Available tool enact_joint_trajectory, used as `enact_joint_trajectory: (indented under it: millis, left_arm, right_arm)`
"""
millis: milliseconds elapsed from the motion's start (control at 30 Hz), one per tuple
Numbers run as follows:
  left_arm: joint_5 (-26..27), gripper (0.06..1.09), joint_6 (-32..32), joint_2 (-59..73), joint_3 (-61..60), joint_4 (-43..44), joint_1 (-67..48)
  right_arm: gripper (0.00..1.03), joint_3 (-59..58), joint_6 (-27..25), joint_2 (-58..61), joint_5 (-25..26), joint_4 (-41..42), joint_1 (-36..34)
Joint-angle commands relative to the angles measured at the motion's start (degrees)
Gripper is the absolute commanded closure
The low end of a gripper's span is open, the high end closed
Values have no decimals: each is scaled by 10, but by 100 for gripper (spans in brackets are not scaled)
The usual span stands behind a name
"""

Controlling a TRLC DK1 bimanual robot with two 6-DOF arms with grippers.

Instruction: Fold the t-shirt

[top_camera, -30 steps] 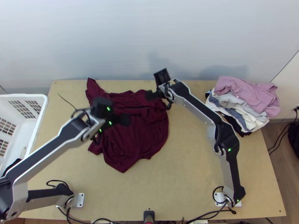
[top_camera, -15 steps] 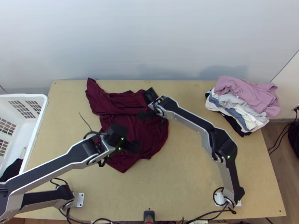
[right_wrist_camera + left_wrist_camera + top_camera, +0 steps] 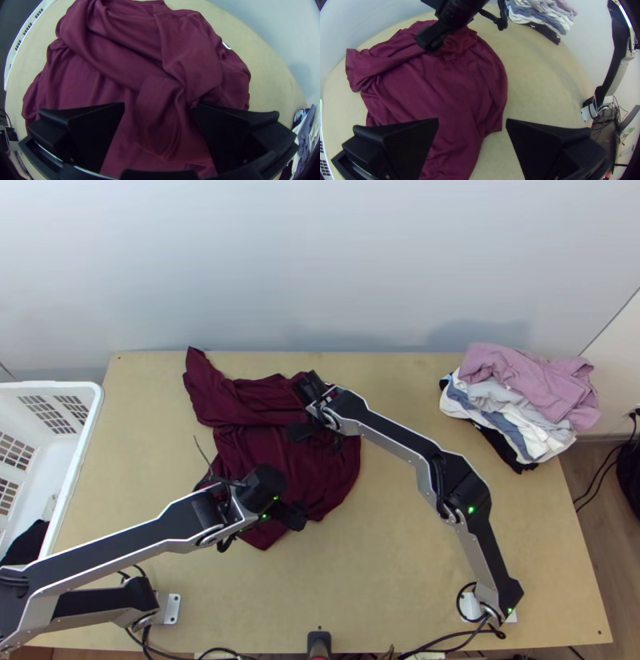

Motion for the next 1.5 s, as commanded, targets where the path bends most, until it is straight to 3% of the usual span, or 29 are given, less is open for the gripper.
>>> enact_joint_trajectory:
  millis: [0, 600, 1000, 1133, 1200, 1333, 1400, 1467]
  left_arm:
    - [0, 11, -1, 5, -6, 0, -8]
    - [0, 11, -11, 5, -14, -3, -8]
    - [-1, 11, -10, 15, -9, -3, -8]
    - [-1, 11, -10, 23, -9, -3, -8]
    - [-1, 11, -11, 28, -4, -3, -8]
    - [-1, 11, -10, 43, 5, 0, -9]
    - [-1, 11, -10, 55, 11, 3, -9]
    - [-1, 11, -9, 71, 17, 6, -9]
  right_arm:
    - [7, 38, -1, 6, 2, 0, 11]
    - [7, 51, 14, -12, 1, -66, 42]
    - [10, 37, 11, 32, 4, -65, 27]
    - [26, 36, 7, 36, 11, -58, 11]
    - [41, 38, 7, 35, 12, -55, 5]
    - [83, 38, -10, 30, 12, -42, -4]
    - [96, 40, -19, 30, 12, -41, -8]
    - [100, 39, -20, 26, 11, -42, -13]
